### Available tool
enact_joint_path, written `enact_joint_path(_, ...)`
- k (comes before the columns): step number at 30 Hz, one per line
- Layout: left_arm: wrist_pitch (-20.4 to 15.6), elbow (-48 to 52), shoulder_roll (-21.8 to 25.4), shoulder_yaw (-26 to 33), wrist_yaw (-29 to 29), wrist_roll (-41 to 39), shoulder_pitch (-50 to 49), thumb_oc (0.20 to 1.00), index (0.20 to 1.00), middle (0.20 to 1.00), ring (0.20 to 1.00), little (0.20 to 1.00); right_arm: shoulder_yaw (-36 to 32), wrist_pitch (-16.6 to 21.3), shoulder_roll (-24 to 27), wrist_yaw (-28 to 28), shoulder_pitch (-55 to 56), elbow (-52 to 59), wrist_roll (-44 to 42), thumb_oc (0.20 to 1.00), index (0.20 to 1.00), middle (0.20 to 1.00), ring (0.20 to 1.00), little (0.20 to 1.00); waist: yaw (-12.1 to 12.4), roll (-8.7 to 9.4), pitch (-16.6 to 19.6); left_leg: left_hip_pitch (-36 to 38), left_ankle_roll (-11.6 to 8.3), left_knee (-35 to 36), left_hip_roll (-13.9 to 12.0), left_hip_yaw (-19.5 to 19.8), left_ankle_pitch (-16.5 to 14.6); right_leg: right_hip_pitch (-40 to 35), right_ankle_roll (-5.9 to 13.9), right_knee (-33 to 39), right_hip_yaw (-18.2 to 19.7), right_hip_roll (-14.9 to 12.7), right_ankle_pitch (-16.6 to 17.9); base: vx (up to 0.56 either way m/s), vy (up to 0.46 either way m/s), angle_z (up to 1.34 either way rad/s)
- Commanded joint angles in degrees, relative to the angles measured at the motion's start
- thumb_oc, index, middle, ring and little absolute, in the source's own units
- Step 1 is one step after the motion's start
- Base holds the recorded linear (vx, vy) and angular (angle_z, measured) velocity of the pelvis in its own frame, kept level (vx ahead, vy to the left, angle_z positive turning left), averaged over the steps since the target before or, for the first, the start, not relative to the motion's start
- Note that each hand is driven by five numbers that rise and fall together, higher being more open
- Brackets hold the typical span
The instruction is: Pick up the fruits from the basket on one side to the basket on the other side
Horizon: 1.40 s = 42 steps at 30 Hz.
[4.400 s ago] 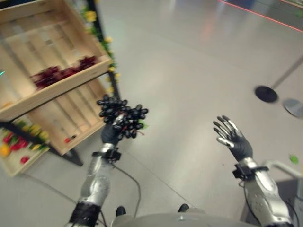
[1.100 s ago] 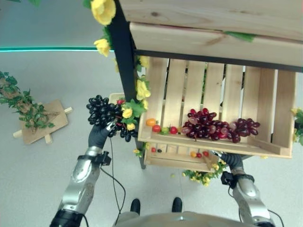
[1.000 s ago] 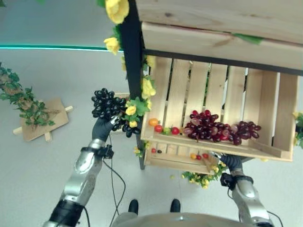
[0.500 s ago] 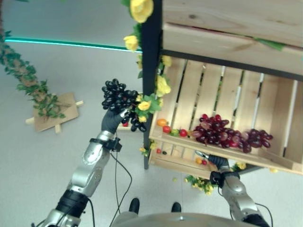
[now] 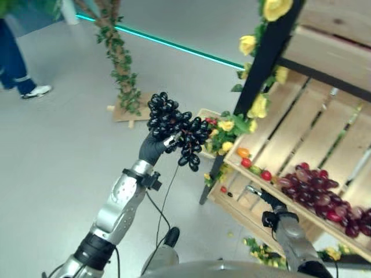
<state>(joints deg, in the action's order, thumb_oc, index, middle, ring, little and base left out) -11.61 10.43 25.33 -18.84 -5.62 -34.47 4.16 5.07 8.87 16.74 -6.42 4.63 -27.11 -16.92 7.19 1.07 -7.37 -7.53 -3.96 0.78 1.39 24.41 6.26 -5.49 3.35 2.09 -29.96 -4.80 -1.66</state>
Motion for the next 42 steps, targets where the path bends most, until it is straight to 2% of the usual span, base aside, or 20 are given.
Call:
enact_joint_path(1,-4.3,5.8,-0.7,1.6,-0.9,0.8,2.7,0.2,0.2,0.2,0.2,0.2,-3.0,6.9,3.9,-0.2,-9.3,5.3,1.1,1.0,1.0,1.0,1.0,1.0,0.4,0.54,3.5,2.2,-4.37,0.6,-0.8,0.7,-3.9,0.5,-0.1,-11.5,-2.4,-2.4,-11.6,-0.01,-0.018,0.34)
enact_joint_path(7,-4.3,8.9,-0.4,2.7,-1.0,-0.3,2.5,0.2,0.2,0.2,0.2,0.2,-3.7,6.9,4.3,-0.7,-9.4,4.2,0.8,1.0,1.0,1.0,1.0,1.0,0.6,-0.09,2.9,2.0,-4.86,0.5,-0.8,1.8,-3.6,0.3,-0.58,-12.5,-3.9,-2.3,-12.5,-0.02,-0.022,0.2)
enact_joint_path(14,-4.3,14.6,0.5,3.1,-3.0,-3.1,2.6,0.2,0.2,0.2,0.2,0.2,-3.9,6.7,4.3,-0.8,-10.0,1.6,0.7,1.0,1.0,1.0,1.0,1.0,0.5,-0.19,2.9,2.2,-4.69,0.4,-0.7,1.8,-3.9,0.5,-0.55,-13.2,-3.9,-2.3,-12.9,0.0,-0.005,0.02)
enact_joint_path(23,-3.5,15.7,1.2,-0.8,-3.9,-3.0,7.5,0.2,0.2,0.2,0.2,0.2,-2.4,6.4,4.3,-0.3,-10.7,-0.2,0.6,1.0,1.0,1.0,1.0,1.0,-0.8,0.07,3.3,2.5,-4.72,0.7,-1.0,1.2,-4.0,0.3,-0.71,-12.7,-3.4,-2.1,-13.0,0.0,0.0,0.02)
enact_joint_path(29,-2.0,13.8,0.4,-5.4,-4.5,-4.4,11.7,0.2,0.2,0.2,0.2,0.2,-0.7,5.8,4.3,0.1,-11.6,-0.9,0.3,1.0,1.0,1.0,1.0,1.0,-2.3,0.32,3.6,3.1,-4.41,1.1,-1.5,-0.2,-4.4,0.3,-0.58,-11.7,-1.8,-1.9,-12.4,0.01,0.004,-0.06)
enact_joint_path(32,-0.2,10.9,-1.1,-8.5,-5.5,-7.7,12.9,0.2,0.2,0.2,0.2,0.2,0.1,5.4,4.0,0.3,-12.0,-1.3,0.0,1.0,1.0,1.0,1.0,1.0,-3.4,0.45,3.8,3.4,-4.07,1.1,-1.7,-1.6,-4.8,0.3,-0.34,-11.0,-0.4,-1.8,-11.9,0.0,0.049,-0.16)
enact_joint_path(33,0.2,10.4,-1.4,-9.2,-5.7,-8.5,13.0,0.2,0.2,0.2,0.2,0.2,0.2,5.3,4.0,0.3,-12.0,-1.2,0.0,1.0,1.0,1.0,1.0,1.0,-3.5,0.08,3.6,2.8,-3.66,0.7,-1.1,-1.5,-3.6,0.8,-0.08,-10.7,-0.9,-2.3,-9.9,0.02,0.021,-0.08)
enact_joint_path(34,0.2,10.3,-1.4,-9.2,-5.6,-8.5,13.1,0.2,0.2,0.2,0.2,0.2,0.3,5.3,4.1,0.3,-12.0,-1.2,0.0,1.0,1.0,1.0,1.0,1.0,-3.7,0.4,3.9,3.4,-3.86,1.1,-1.6,-1.9,-4.7,0.4,-0.11,-10.6,-0.1,-1.9,-11.4,-0.05,0.109,-0.25)
enact_joint_path(35,0.9,8.5,-2.2,-10.6,-5.9,-9.7,12.9,0.2,0.2,0.2,0.2,0.2,0.7,5.1,3.9,0.4,-12.2,-1.0,0.1,1.0,1.0,1.0,1.0,1.0,-4.1,0.16,3.8,2.9,-3.29,0.7,-1.3,-2.5,-3.8,1.0,0.24,-10.0,0.2,-2.2,-9.2,0.03,0.012,-0.24)
enact_joint_path(38,1.6,6.7,-2.6,-11.6,-5.9,-10.2,13.0,0.2,0.2,0.2,0.2,0.2,1.4,4.8,3.7,0.5,-12.5,-1.0,0.1,1.0,1.0,1.0,1.0,1.0,-4.7,0.34,3.8,3.1,-3.01,0.6,-1.5,-3.5,-4.1,1.2,0.36,-9.5,1.6,-2.1,-8.8,0.01,0.039,-0.26)
enact_joint_path(39,2.5,4.7,-3.2,-12.9,-6.1,-11.2,13.1,0.2,0.2,0.2,0.2,0.2,2.1,4.6,3.4,0.7,-13.1,-1.1,0.0,1.0,1.0,1.0,1.0,1.0,-5.2,0.53,3.8,3.5,-2.65,0.5,-1.7,-4.9,-4.5,1.3,0.62,-8.7,3.5,-2.0,-8.3,0.02,0.013,-0.27)
enact_joint_path(42,3.1,1.9,-4.0,-14.3,-5.7,-10.7,13.7,0.2,0.2,0.2,0.2,0.2,2.9,4.2,3.2,0.8,-13.9,-1.1,-0.1,1.0,1.0,1.0,1.0,1.0,-6.3,0.77,3.9,3.7,-1.9,0.3,-1.9,-6.6,-4.8,1.9,1.12,-8.0,5.8,-2.0,-7.1,0.03,0.038,-0.42)
